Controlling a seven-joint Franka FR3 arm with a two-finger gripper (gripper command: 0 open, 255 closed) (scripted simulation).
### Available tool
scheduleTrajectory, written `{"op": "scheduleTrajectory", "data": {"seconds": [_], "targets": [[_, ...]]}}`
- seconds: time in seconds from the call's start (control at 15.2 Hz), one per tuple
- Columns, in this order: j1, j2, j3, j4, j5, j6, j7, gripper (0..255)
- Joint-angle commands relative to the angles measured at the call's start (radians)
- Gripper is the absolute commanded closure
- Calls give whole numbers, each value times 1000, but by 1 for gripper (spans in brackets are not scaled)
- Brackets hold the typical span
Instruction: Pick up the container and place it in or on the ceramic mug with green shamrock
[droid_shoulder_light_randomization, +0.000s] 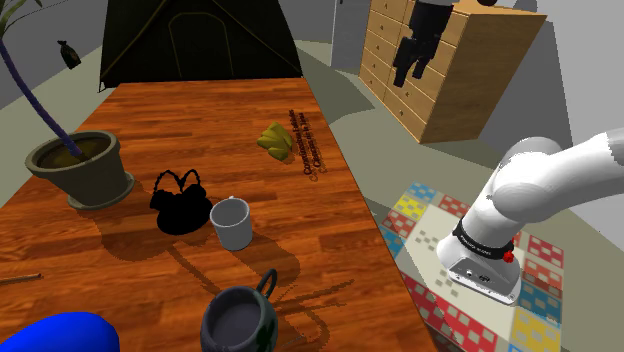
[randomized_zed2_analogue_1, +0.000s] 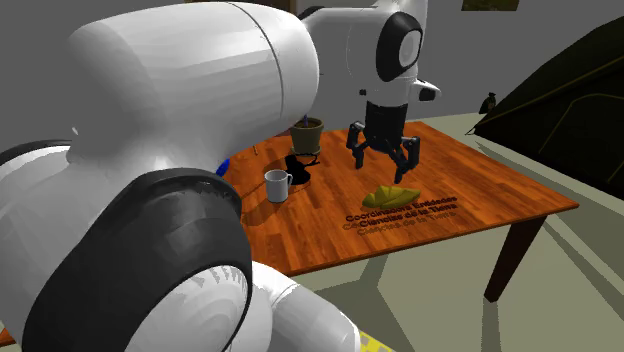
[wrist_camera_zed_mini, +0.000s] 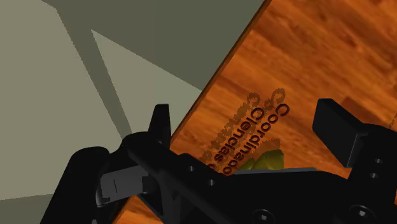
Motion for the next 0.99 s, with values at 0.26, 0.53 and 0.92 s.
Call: {"op": "scheduleTrajectory", "data": {"seconds": [0.26, 0.53, 0.92], "targets": [[30, 61, 80, -4, 42, 55, 78, 0], [57, 140, 159, 9, 76, 111, 154, 0], [90, 288, 274, 63, 103, 192, 270, 0]]}}
